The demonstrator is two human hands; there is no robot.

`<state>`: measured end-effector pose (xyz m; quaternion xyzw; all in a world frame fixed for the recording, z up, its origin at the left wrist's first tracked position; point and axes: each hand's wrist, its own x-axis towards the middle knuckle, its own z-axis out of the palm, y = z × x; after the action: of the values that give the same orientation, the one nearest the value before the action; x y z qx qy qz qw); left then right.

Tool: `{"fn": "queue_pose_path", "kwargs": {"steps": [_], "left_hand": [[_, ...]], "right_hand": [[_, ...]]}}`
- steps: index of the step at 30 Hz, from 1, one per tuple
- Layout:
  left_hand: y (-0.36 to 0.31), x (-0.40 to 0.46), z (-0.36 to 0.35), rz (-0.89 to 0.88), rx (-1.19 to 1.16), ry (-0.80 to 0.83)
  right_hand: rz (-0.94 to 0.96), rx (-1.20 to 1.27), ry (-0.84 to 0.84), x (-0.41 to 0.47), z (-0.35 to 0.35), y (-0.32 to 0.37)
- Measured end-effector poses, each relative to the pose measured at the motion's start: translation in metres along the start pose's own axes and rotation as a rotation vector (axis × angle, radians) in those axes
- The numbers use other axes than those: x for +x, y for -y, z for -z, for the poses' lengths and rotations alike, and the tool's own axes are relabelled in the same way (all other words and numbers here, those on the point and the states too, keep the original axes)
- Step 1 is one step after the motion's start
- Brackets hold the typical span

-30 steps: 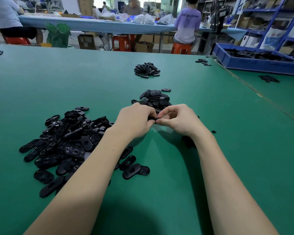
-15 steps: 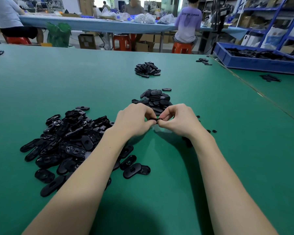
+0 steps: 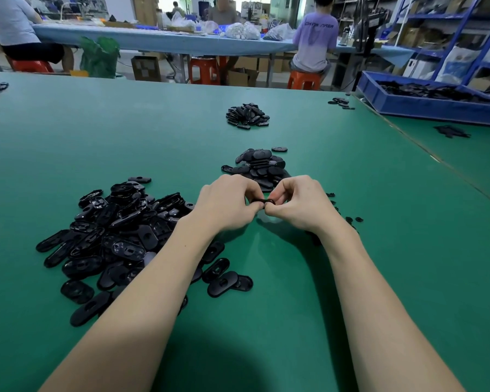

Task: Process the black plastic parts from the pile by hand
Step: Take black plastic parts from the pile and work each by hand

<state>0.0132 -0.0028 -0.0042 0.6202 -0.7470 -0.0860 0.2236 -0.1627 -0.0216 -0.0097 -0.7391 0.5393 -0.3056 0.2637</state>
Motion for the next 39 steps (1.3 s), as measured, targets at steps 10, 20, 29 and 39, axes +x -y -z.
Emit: {"fn": "queue_pose_path", "kwargs": {"steps": [10,20,29,39], "left_hand": [[0.009,0.006,-0.004,0.090,-0.289,-0.055],[0.016,0.004,0.003,0.106,-0.156,-0.038],[0.016,0.005,0.002,0.104,-0.134,0.010],[0.011,0.004,0.004,0.066,-0.154,0.073]], "right_hand": [[0.076,-0.103,-0.020,0.003,0.006,-0.004],[-0.116,-0.195,-0.242,0.035,0.014,-0.003],[-0.198,-0.253,-0.166,0.074,0.009,0.004],[-0.144,-0.207,-0.179,0.035,0.002,0.008]]}}
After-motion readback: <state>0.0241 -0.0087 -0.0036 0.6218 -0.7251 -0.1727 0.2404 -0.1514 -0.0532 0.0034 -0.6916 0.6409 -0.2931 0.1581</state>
